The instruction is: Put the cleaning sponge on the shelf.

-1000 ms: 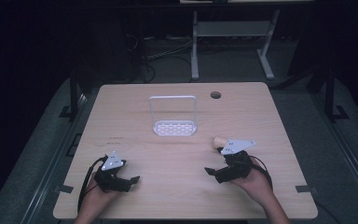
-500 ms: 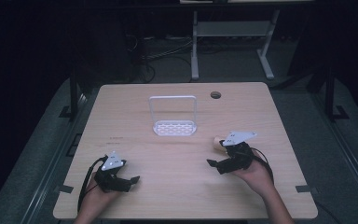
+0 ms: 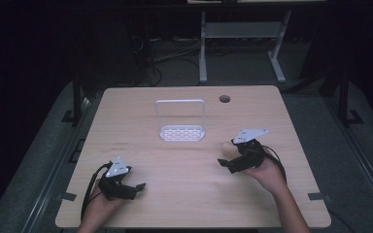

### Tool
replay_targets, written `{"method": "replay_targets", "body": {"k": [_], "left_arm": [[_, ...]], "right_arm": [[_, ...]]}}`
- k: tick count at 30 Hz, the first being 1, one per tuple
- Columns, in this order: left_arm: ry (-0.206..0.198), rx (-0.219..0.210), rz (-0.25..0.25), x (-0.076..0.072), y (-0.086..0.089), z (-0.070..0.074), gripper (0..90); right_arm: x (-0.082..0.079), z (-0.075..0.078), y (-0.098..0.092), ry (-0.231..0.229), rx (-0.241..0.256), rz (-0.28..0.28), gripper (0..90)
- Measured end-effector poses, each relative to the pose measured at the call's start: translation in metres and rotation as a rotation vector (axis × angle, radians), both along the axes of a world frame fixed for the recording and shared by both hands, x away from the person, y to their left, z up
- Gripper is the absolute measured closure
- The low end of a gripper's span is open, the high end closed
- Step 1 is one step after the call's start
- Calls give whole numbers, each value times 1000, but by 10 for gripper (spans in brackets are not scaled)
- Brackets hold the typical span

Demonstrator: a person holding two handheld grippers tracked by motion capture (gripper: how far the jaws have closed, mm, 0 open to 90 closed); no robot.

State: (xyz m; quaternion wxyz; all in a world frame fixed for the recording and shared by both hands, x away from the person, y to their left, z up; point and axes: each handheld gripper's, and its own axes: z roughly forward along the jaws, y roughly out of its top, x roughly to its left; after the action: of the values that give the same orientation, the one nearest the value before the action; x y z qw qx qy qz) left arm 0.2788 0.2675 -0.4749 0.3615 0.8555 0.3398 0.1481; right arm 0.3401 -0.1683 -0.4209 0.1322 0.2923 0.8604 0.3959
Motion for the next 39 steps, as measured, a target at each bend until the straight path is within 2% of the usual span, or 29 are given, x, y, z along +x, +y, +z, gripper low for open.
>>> {"method": "replay_targets", "body": {"k": [8, 12, 18, 28, 34, 37, 39], "left_arm": [[2, -2, 2, 0, 0, 0, 135], [1, -2, 2, 0, 0, 0, 134], [2, -1, 2, 0, 0, 0, 135], [0, 0, 0, 0, 0, 0, 135], [2, -2, 2, 0, 0, 0, 135], [2, -1, 2, 0, 0, 0, 135], [2, -1, 2, 0, 0, 0, 135]], "right_arm": [[19, -4, -6, 27, -10, 7, 72], [25, -6, -10, 41, 2, -3, 72], [35, -13, -16, 57, -15, -19, 72], [39, -26, -28, 90, -28, -42, 80], [42, -33, -26, 106, -52, -41, 81], [42, -35, -25, 101, -64, -37, 137], [42, -37, -24, 99, -71, -39, 137]]}}
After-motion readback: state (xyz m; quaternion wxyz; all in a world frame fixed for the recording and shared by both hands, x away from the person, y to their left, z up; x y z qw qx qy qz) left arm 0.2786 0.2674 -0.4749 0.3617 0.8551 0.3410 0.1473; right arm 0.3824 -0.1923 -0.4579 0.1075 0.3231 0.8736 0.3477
